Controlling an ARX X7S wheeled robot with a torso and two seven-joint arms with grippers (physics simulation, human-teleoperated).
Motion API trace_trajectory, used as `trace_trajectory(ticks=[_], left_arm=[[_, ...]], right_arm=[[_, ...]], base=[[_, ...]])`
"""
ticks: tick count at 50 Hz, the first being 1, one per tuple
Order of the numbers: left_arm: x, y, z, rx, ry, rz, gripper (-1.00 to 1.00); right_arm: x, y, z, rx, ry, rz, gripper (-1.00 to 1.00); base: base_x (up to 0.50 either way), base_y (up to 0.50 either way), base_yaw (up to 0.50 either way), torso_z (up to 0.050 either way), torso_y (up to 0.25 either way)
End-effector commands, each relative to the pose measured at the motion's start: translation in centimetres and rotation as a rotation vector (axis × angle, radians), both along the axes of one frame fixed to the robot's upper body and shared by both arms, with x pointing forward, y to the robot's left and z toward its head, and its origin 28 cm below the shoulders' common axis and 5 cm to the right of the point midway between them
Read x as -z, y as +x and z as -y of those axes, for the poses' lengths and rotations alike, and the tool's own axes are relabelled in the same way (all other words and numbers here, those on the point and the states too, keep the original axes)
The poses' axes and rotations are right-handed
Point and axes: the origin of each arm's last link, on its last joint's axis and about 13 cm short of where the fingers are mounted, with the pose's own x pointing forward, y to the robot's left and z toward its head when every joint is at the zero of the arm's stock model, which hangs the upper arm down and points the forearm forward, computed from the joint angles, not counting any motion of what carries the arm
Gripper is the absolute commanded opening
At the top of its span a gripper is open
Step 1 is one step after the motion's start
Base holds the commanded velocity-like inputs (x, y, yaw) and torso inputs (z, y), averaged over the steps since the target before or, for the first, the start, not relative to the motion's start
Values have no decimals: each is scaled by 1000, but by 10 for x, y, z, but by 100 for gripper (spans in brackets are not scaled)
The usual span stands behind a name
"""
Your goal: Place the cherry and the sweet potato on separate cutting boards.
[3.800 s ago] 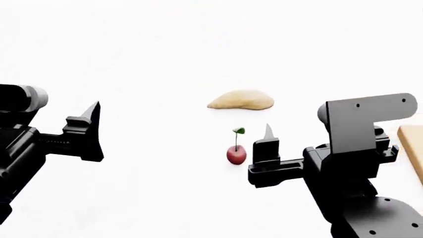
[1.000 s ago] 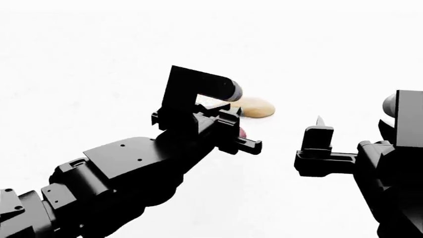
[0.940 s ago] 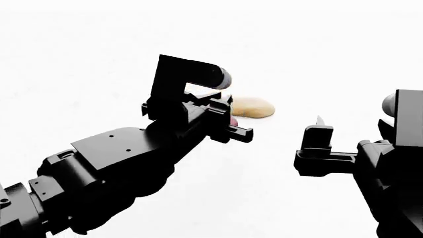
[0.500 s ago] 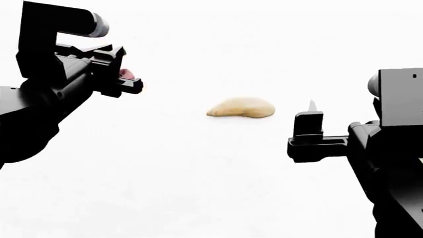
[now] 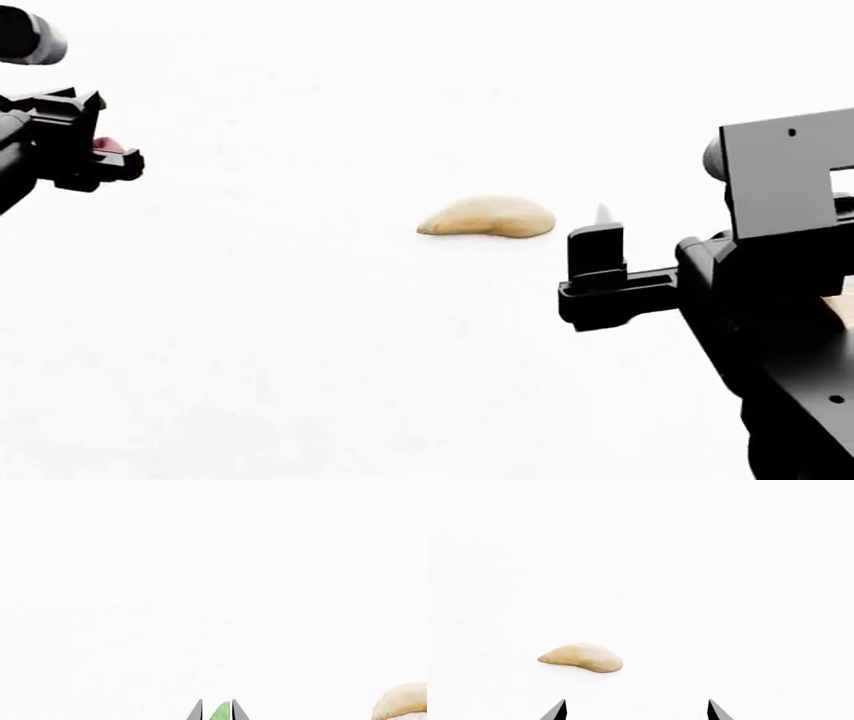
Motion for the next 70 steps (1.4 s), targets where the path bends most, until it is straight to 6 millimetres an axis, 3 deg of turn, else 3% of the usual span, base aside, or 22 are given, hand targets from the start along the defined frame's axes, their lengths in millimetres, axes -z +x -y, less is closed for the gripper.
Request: trace_trajectory(ticks=[1,7,11,13,22,28,32,43,61,70], left_arm=[[7,-2,-10,-28,-6,-19,-100],[9,-2,-11,-28,-13,-24,-100],[7,-1,-10,-29,-27,-16,-100],[4,-1,-9,-27,-29,-3,-100],[5,-2,-11,-35,-30,-4,-100],[9,-6,-9,-27,-42,-2,-100],[1,-13,-11,-27,-31,13,-100],[-10,-19,-15,-44,-47,71,-100],[-7,-18,-13,-29,-30,90,-100],[-5,-20,-13,-22,-19,102,-100]], right_arm=[[0,4,-3,-23,-20,-29,100],[-1,11,-3,-21,-47,-42,100],[-17,35,-5,-63,-204,-66,100],[-26,56,-9,-122,-345,-122,100],[-67,118,-19,-234,-621,-341,100],[-73,145,-26,-309,-806,-356,100],[-70,147,-28,-371,-846,-423,100],[-88,148,-39,-415,-897,-379,100],[-74,154,-53,-540,-916,-354,100],[-78,155,-59,-538,-942,-264,100]], base=[[426,0,0,0,0],[427,0,0,0,0],[124,0,0,0,0],[0,0,0,0,0],[0,0,0,0,0],[0,0,0,0,0],[0,0,0,0,0],[0,0,0,0,0],[0,0,0,0,0],[0,0,0,1,-9]])
